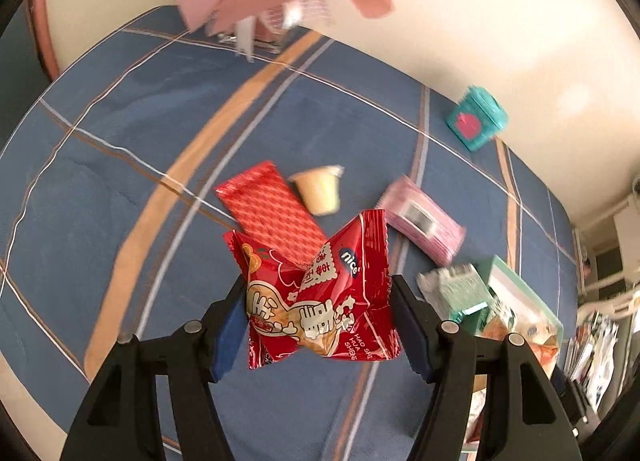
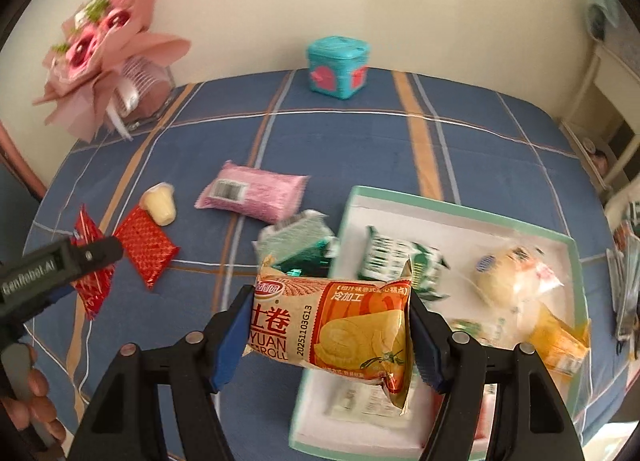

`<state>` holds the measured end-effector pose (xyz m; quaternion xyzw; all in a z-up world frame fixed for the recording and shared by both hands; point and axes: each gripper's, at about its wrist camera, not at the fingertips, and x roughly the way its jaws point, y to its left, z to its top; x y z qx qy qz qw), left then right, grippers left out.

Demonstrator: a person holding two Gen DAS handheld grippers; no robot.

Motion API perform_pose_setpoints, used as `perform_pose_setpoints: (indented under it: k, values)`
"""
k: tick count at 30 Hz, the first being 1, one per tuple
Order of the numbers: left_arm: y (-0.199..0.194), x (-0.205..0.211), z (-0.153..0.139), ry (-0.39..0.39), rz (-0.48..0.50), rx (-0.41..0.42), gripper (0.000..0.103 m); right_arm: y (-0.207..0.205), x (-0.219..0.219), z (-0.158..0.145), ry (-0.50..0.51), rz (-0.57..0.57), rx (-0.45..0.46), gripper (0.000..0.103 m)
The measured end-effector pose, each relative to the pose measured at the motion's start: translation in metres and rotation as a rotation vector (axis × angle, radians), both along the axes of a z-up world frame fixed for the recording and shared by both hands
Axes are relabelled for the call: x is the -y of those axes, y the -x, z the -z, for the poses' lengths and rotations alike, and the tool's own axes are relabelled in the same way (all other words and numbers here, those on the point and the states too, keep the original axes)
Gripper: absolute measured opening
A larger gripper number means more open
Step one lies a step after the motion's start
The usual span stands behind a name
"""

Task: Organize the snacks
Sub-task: 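Carry the Swiss roll and red candy pack into the white tray and open both tools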

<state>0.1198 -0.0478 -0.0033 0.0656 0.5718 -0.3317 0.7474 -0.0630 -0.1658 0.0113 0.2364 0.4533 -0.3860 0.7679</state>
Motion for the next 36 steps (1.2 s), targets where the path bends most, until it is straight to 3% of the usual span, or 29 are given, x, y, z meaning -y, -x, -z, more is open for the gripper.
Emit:
perform_pose_setpoints:
  k: [19, 30, 36]
  values:
    - [0.157, 0.135, -0.008, -0.020, 0.390, 0.116, 0.069, 0.144, 0.109, -0.008, -0.003, 0.324, 0.066, 0.073]
    - [0.190, 0.178, -0.001, -0.007, 0.485, 0.199, 0.069, 0.197, 0.158, 0.015, 0.026, 0.497, 0.038, 0.073]
    - [0.203, 0.195, 0.010, -0.039, 0.526, 0.229, 0.069, 0.205, 0.161, 0.026, 0.008, 0.513, 0.013, 0.073]
